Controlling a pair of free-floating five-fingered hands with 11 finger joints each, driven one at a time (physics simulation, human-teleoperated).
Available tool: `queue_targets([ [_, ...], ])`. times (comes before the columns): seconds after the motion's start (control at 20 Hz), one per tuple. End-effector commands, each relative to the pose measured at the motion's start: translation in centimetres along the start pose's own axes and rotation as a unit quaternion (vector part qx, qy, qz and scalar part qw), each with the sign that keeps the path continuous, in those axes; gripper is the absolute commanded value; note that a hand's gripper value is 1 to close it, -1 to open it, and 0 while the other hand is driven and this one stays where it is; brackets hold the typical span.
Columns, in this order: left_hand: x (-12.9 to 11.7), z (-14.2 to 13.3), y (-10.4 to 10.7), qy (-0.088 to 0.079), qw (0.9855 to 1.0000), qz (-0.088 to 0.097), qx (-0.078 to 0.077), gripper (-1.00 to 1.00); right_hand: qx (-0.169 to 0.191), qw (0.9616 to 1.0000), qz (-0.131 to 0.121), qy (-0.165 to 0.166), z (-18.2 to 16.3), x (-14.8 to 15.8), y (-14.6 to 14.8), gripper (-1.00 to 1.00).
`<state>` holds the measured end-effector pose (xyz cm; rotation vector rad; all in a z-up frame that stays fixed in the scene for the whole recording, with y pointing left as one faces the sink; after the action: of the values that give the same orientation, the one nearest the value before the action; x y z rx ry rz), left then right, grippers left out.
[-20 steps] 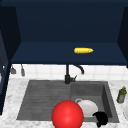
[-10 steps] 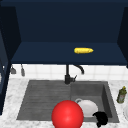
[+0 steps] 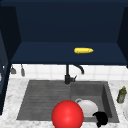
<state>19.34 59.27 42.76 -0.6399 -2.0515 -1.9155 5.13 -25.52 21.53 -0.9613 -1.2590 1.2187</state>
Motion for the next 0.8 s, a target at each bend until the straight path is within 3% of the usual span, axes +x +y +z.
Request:
queue_targets([
  [0.0, 0.5, 0.1, 1.9, 0.002, 0.9993, 0.032, 0.021, -1.0, 0.0, 1.0, 0.0, 0.0, 0.0, 0.0, 0.0, 0.0],
  [0.15, 1.5, 0.0, 3.4, 0.006, 0.9992, 0.033, 0.023, -1.0, 0.0, 1.0, 0.0, 0.0, 0.0, 0.0, 0.0, 0.0],
  [0.3, 3.7, -0.5, 4.2, 0.016, 0.9993, 0.005, 0.033, -1.0, 0.0, 1.0, 0.0, 0.0, 0.0, 0.0, 0.0, 0.0],
  [0.4, 4.5, -0.7, 5.0, 0.029, 0.9989, -0.004, 0.037, -1.0, 0.0, 1.0, 0.0, 0.0, 0.0, 0.0, 0.0, 0.0],
  [0.75, 7.1, -1.1, 8.0, 0.044, 0.9984, 0.0, 0.036, -1.0, 0.0, 1.0, 0.0, 0.0, 0.0, 0.0, 0.0, 0.0],
])
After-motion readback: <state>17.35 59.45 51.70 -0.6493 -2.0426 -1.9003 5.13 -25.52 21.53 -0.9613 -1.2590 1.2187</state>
